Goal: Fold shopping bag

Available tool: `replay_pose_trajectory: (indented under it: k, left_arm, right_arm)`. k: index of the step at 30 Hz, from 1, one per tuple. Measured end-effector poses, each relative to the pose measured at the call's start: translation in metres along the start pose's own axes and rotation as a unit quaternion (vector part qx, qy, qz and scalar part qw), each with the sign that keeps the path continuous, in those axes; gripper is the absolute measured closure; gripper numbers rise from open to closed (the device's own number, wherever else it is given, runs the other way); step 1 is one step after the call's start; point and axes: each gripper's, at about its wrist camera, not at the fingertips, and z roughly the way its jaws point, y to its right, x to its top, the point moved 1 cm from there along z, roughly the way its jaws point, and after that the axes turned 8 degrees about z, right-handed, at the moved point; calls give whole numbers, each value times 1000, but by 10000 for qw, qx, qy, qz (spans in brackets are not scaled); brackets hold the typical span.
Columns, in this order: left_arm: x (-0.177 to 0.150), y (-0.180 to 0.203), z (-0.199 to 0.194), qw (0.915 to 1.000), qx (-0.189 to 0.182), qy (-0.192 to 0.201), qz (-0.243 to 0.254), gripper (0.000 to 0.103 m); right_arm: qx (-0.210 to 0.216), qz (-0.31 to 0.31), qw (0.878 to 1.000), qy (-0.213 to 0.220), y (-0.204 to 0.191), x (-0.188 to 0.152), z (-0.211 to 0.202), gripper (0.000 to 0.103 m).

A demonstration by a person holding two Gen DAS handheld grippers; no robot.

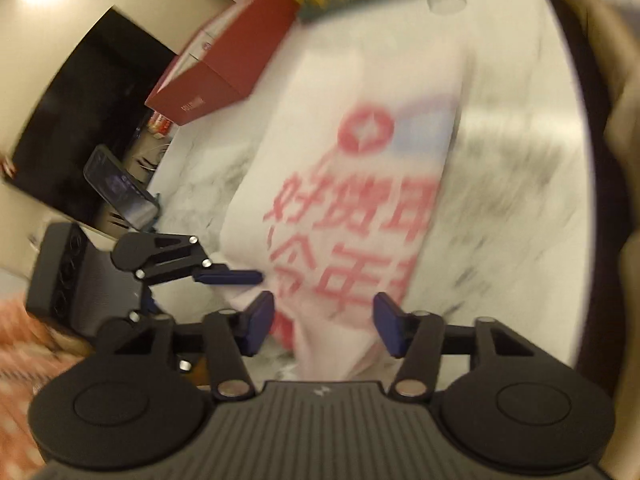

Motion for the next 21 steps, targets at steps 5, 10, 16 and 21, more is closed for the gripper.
replay_pose_trajectory:
  k: [5, 10, 16, 21]
  left_arm:
    - [0, -4, 2, 9999, -87, -27, -49, 64]
    - [1, -7, 3, 9999, -130, -16, -53, 64]
    - [7, 1, 1, 9998, 20, -184, 80, 64]
    - [28, 27, -19, 9978, 114, 7, 647, 64]
  right_arm:
    - [-61, -1552, 9878, 145, -51, -38, -26, 101]
    - [-852, -2340, 9685, 49, -82, -69, 17, 101]
    - [-1165, -2262, 9671, 57, -70, -66, 50, 102]
    - [-965, -2077, 9733, -159, -58, -56, 52, 103]
